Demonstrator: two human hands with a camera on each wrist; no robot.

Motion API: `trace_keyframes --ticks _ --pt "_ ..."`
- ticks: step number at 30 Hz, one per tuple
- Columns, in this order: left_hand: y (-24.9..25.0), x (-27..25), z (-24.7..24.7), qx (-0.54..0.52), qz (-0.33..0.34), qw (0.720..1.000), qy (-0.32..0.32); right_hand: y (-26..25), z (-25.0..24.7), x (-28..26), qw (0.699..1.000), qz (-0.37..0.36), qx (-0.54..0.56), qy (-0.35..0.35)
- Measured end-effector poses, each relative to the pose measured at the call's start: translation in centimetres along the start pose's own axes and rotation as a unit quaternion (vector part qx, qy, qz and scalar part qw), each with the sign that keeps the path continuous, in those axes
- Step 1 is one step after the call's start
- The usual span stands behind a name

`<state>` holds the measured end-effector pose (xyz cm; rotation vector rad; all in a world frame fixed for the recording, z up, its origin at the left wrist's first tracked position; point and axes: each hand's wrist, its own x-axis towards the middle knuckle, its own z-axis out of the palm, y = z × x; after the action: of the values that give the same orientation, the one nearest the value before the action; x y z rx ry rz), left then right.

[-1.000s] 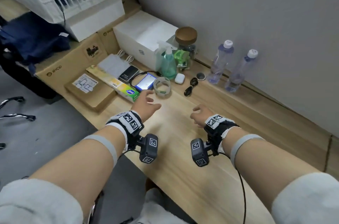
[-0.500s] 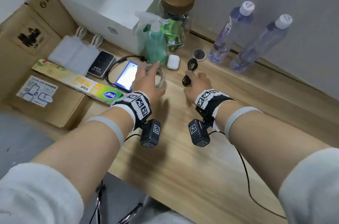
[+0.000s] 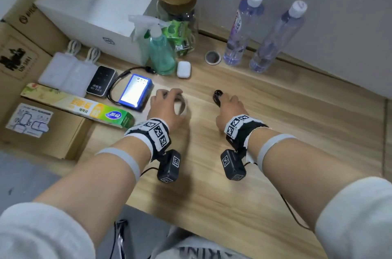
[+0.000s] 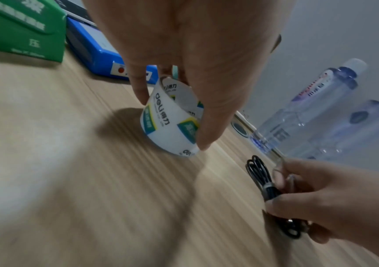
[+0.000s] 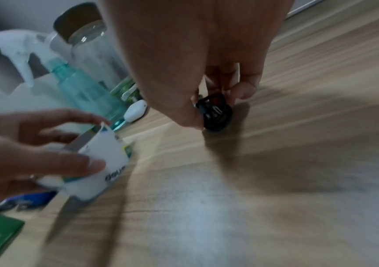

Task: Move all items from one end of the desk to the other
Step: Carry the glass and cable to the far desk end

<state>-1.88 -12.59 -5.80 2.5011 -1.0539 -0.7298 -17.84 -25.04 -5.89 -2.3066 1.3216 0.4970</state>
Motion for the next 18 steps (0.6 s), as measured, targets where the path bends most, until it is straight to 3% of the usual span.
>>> trace_keyframes --ticks 5,10,18 --pt "1.2 -3.2 1.3 -0.022 0.01 0.999 -0.022 3.5 0.2 -4.1 0.995 0.08 0.051 -0.012" --pt "3.6 -7.4 3.4 -0.062 0.036 0.997 -0.041 7.0 1.4 -8.0 0.992 0.108 0.053 -0.025" --pt "12.4 -16.7 8.8 -0.069 0.085 0.993 -0.041 17.3 1.5 -16.9 0.993 0.07 0.092 0.032"
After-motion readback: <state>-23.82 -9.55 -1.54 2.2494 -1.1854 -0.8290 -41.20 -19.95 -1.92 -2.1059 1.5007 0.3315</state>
